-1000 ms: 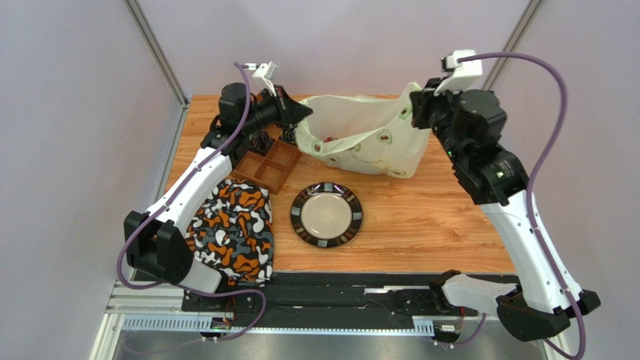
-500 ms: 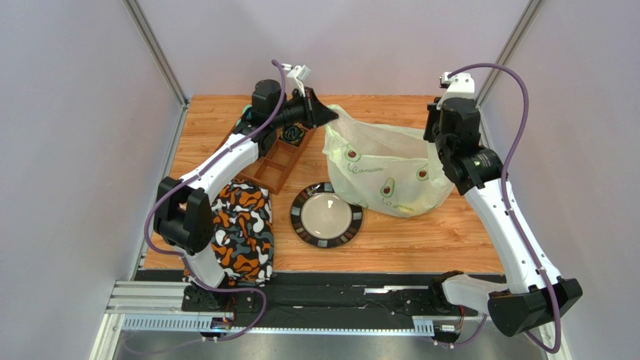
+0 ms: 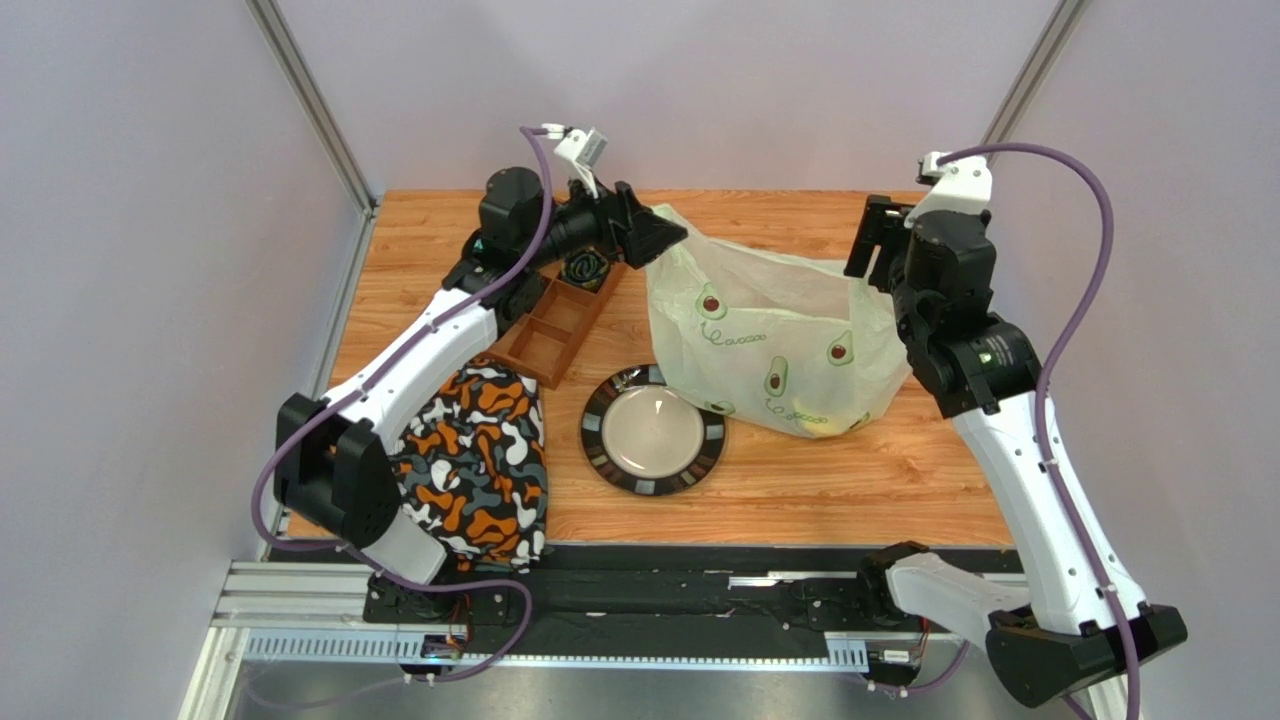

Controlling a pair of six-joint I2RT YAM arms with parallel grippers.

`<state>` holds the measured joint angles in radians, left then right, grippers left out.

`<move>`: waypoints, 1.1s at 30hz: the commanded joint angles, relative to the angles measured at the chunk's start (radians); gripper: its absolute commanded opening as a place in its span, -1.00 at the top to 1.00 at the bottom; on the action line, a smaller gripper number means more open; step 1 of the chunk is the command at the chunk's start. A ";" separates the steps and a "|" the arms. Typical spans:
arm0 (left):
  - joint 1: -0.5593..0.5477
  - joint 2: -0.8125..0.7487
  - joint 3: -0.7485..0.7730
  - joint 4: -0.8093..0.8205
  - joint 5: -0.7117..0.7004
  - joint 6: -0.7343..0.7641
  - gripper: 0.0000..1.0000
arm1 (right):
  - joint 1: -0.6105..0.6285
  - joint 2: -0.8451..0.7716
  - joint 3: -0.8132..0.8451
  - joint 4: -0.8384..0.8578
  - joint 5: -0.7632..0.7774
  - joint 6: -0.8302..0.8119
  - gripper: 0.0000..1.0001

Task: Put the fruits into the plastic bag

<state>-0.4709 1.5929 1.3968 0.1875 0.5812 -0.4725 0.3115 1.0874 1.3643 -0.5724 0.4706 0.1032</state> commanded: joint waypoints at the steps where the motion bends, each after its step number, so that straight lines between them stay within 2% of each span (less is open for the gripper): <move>1: -0.003 -0.129 -0.065 -0.002 -0.258 0.046 -0.87 | -0.002 -0.079 0.033 -0.036 0.088 0.038 -0.51; 5: -0.002 -0.249 -0.102 -0.144 -0.531 0.044 -0.89 | -0.002 -0.159 -0.013 0.015 0.099 0.043 -0.53; 8: 0.003 -0.327 -0.139 -0.184 -0.619 0.064 -0.90 | 0.000 -0.214 -0.063 0.081 0.057 0.044 -0.53; 12: 0.005 -0.441 -0.195 -0.255 -0.635 0.123 -0.91 | 0.000 -0.280 -0.140 0.180 -0.041 0.023 -0.53; 16: 0.003 -0.585 -0.242 -0.330 -0.636 0.164 -0.92 | 0.000 -0.345 -0.235 0.276 -0.058 0.012 -0.53; 22: 0.003 -0.758 -0.311 -0.465 -0.711 0.198 -0.93 | 0.000 -0.435 -0.352 0.377 -0.056 -0.003 -0.53; 33: 0.003 -0.887 -0.377 -0.534 -0.794 0.256 -0.94 | 0.000 -0.492 -0.447 0.436 -0.017 -0.020 -0.53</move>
<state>-0.4679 0.7265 1.0344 -0.3279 -0.1787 -0.2615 0.3115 0.6041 0.9279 -0.2169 0.4297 0.1001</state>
